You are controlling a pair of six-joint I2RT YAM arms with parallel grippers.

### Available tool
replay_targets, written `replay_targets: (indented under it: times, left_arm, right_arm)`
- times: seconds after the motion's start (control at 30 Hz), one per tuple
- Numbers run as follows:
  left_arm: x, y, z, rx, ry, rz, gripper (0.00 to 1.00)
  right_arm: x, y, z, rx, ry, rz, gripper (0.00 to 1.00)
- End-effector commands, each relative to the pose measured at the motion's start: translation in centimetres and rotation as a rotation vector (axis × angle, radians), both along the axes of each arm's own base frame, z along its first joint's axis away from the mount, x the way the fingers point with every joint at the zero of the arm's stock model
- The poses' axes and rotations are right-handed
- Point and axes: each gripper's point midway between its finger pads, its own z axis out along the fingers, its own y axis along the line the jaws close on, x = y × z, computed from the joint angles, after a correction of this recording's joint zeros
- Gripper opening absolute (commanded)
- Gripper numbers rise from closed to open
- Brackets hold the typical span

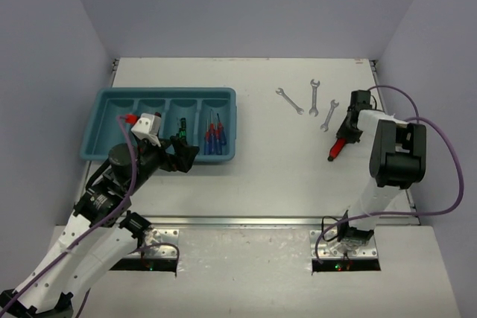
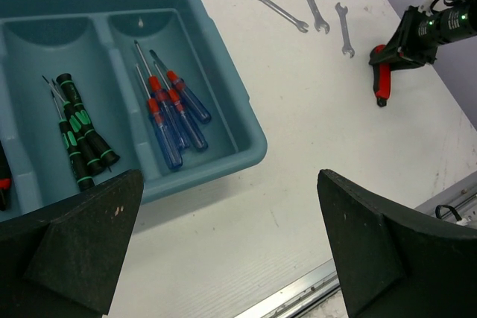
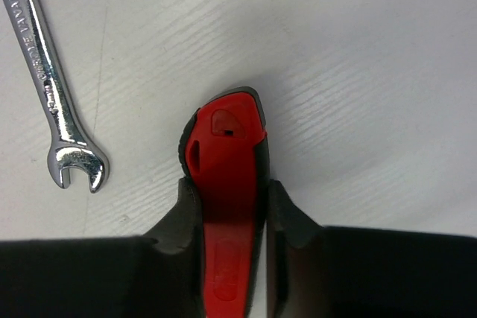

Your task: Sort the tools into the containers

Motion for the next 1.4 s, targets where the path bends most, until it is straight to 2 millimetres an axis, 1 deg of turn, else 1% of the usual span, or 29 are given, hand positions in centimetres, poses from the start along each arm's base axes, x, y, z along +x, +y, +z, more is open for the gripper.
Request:
replay_targets:
  times: [0.0,0.03,0.13,0.17,0.2,0.3,0.33,0.4,0.43,0.47,0.5,0.57,0.6,0.63,0.73,0.8,0.83,0.87,0.9,0.93,0.97,1.0,1.03,1.13,1.17,1.27,1.3,1.33,1.37]
  left_arm:
    - [0.6,-0.3,1.1,-0.012,-0.037,0.003,1.00]
    - [0.7,-0.3,1.0,-0.009,-0.030,0.004,1.00]
    - [0.7,-0.3,0.9,-0.009,-0.026,0.009,1.00]
    - [0.7,-0.3,0.9,-0.011,-0.025,0.011,1.00]
    - [0.7,-0.3,1.0,-0.013,-0.026,0.011,1.00]
    - [0.7,-0.5,1.3,-0.025,-0.026,0.002,1.00]
    - [0.6,-0.8,1.3,-0.034,-0.017,-0.011,1.00]
    - [0.6,-1.8,1.2,-0.066,0.018,-0.041,1.00]
    - [0.6,-3.1,0.8,-0.096,0.046,-0.094,1.00]
    - [0.8,-4.7,0.0,-0.121,0.086,-0.152,1.00]
    - [0.7,-5.7,-1.4,-0.159,0.135,-0.182,1.00]
    - [0.4,-9.5,-1.3,-0.286,0.156,-0.343,1.00]
    - [-0.2,-10.9,-1.9,-0.332,0.173,-0.413,1.00]
    - [-0.4,-12.2,-1.7,-0.361,0.170,-0.456,1.00]
    - [-0.7,-15.6,-0.7,-0.419,0.137,-0.524,1.00]
    - [0.2,-16.9,-1.3,-0.406,0.146,-0.490,1.00]
    - [0.1,-17.3,-0.7,-0.407,0.139,-0.499,1.00]
    - [0.7,-17.7,-1.3,-0.386,0.157,-0.476,1.00]
    - [1.4,-18.3,-2.3,-0.365,0.180,-0.449,0.99]
    - [1.7,-18.9,-2.7,-0.369,0.182,-0.444,0.98]
    - [1.7,-19.3,-2.8,-0.381,0.190,-0.447,0.95]
    - [2.1,-19.7,-2.8,-0.392,0.181,-0.438,0.91]
    - [2.5,-20.2,-3.7,-0.387,0.208,-0.426,0.87]
    - [3.0,-21.4,-4.2,-0.391,0.230,-0.421,0.68]
    - [3.2,-21.7,-4.4,-0.389,0.236,-0.422,0.60]
    - [3.6,-21.9,-5.0,-0.372,0.246,-0.400,0.39]
    - [3.7,-21.8,-5.0,-0.370,0.243,-0.394,0.36]
    - [3.8,-21.7,-4.9,-0.368,0.237,-0.391,0.18]
    - [3.9,-21.6,-4.7,-0.366,0.230,-0.387,0.04]
  right_arm:
    - [-4.7,1.8,-2.7,0.071,0.134,0.010,0.03]
    - [-4.6,2.0,-1.8,0.067,0.109,0.018,0.00]
    - [-4.7,2.9,0.7,0.060,0.038,0.037,0.00]
    - [-4.6,3.5,1.7,0.061,0.005,0.055,0.00]
    - [-4.2,4.6,3.3,0.052,-0.043,0.093,0.00]
    - [-4.0,8.5,7.1,0.002,-0.149,0.226,0.00]
    - [-4.0,10.4,8.4,0.001,-0.192,0.280,0.00]
    - [-4.6,15.3,9.9,0.034,-0.248,0.404,0.00]
    - [-5.1,17.8,10.7,0.069,-0.286,0.459,0.00]
    - [-5.6,19.6,11.0,0.104,-0.316,0.488,0.00]
    - [-5.9,21.4,11.4,0.168,-0.343,0.513,0.00]
    - [-6.2,25.2,12.9,0.321,-0.435,0.568,0.00]
    - [-6.8,27.4,13.8,0.429,-0.462,0.620,0.00]
    - [-7.0,28.6,14.5,0.498,-0.479,0.635,0.00]
    - [-7.4,31.4,16.8,0.629,-0.527,0.665,0.00]
    - [-8.0,33.0,17.9,0.643,-0.551,0.701,0.00]
    - [-8.1,33.1,18.1,0.646,-0.552,0.702,0.00]
    - [-8.3,33.5,18.4,0.652,-0.556,0.711,0.00]
    - [-8.7,34.0,18.9,0.667,-0.567,0.720,0.00]
    - [-8.8,34.4,19.3,0.681,-0.584,0.726,0.00]
    - [-9.0,34.5,19.3,0.691,-0.589,0.714,0.00]
    - [-9.0,34.5,19.4,0.701,-0.596,0.704,0.00]
    - [-9.1,34.7,19.7,0.719,-0.610,0.700,0.00]
    - [-9.4,35.3,20.4,0.764,-0.623,0.698,0.00]
    - [-9.5,35.5,20.7,0.775,-0.626,0.704,0.00]
    - [-9.9,35.6,21.3,0.787,-0.635,0.719,0.00]
    - [-10.1,35.5,21.4,0.783,-0.637,0.722,0.00]
    - [-10.1,35.3,21.6,0.773,-0.647,0.724,0.00]
    - [-10.1,35.1,21.8,0.762,-0.654,0.725,0.01]
